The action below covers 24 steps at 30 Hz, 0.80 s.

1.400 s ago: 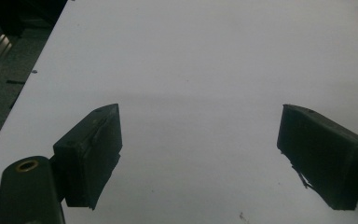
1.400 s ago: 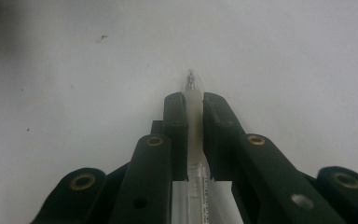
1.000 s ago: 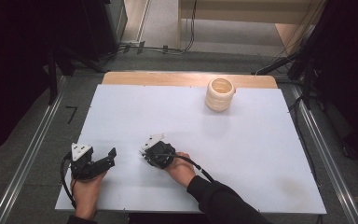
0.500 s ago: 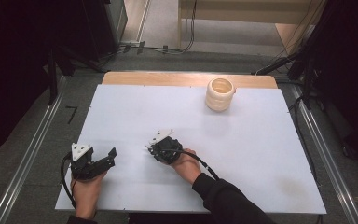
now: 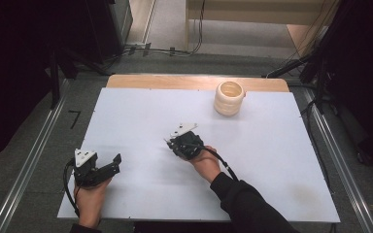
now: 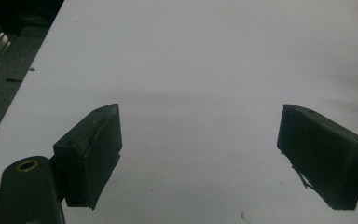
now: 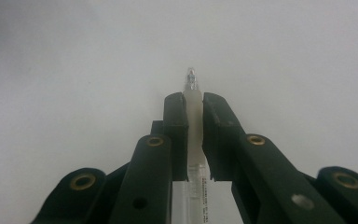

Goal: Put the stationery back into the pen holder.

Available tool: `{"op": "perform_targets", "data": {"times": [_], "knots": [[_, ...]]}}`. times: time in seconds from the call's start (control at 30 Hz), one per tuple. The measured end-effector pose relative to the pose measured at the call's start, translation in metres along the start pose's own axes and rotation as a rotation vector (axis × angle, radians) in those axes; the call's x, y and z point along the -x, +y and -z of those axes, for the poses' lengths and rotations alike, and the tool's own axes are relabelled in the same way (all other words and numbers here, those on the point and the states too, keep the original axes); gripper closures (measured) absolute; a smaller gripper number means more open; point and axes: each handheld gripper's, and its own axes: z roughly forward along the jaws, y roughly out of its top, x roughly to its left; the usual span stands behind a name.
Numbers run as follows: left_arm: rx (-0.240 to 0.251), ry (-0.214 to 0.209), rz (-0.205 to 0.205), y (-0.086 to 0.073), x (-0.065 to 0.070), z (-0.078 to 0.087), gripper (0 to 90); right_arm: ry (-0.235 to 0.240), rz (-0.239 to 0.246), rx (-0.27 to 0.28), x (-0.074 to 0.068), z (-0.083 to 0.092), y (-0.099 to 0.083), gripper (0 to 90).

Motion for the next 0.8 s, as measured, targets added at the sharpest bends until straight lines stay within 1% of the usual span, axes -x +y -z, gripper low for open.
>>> {"op": "perform_targets", "data": {"times": [0.17,0.2,0.23,0.4,0.47,0.5,0.8], "knots": [[-0.001,0.001,0.0,0.0,0.0,0.0,14.5,-0.028,-0.036,0.02,0.018,0.009,0.001,78.7],[-0.002,0.001,0.0,0.0,0.0,0.0,14.5,-0.033,-0.034,0.028,0.022,0.011,0.001,78.7],[-0.002,0.001,0.0,0.0,0.0,0.0,14.5,-0.04,-0.042,0.024,0.025,0.013,0.001,78.7],[0.0,0.002,0.001,0.0,0.0,0.0,14.5,-0.069,-0.068,0.039,0.041,0.02,0.0,78.7],[0.0,0.003,0.001,0.0,0.0,0.0,14.5,-0.081,-0.078,0.035,0.046,0.023,0.0,78.7],[0.001,0.003,0.002,0.0,0.0,0.0,14.5,-0.089,-0.073,0.036,0.049,0.023,0.0,78.7],[0.004,0.002,0.003,0.0,-0.001,0.001,14.5,-0.136,-0.092,0.041,0.07,0.031,0.002,78.7]]}}
